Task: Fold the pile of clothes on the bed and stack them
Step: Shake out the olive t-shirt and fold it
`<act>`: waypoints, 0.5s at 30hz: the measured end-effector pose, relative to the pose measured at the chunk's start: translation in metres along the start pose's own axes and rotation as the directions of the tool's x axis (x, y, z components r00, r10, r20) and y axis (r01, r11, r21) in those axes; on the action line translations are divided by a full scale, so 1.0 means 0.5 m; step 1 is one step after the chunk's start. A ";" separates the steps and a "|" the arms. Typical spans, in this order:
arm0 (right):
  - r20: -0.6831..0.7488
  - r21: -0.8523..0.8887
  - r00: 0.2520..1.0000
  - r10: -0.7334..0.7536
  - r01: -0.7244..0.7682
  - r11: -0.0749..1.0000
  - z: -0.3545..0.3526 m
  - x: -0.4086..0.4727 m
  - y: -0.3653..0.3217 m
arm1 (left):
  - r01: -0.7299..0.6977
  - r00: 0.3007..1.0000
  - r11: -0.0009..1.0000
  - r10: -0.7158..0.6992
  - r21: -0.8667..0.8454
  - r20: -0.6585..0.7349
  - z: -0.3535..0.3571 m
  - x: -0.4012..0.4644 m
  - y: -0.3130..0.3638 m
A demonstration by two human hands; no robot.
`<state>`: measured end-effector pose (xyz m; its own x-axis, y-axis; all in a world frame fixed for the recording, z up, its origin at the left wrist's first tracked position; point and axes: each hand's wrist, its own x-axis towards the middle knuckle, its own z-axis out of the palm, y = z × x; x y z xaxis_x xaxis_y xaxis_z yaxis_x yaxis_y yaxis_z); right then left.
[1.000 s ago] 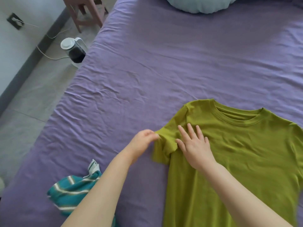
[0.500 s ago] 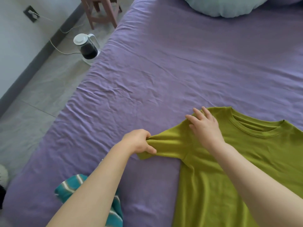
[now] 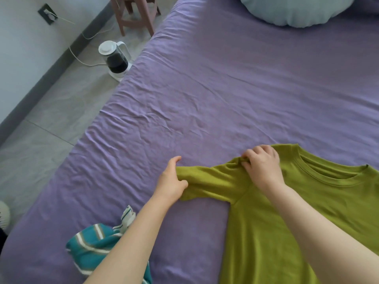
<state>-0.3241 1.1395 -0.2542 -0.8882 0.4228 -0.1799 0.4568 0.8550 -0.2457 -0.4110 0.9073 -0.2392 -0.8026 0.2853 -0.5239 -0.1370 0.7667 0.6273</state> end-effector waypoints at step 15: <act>0.106 -0.047 0.994 0.035 -0.030 0.998 0.072 -0.124 -0.056 | -0.617 0.609 0.575 0.781 0.537 -0.137 0.085 -0.064 0.034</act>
<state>-0.2800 1.0785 -0.2707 -0.8614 0.4180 -0.2885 0.4804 0.8550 -0.1954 -0.3630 0.9357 -0.2362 -0.6754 0.6937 0.2504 0.7282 0.5736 0.3751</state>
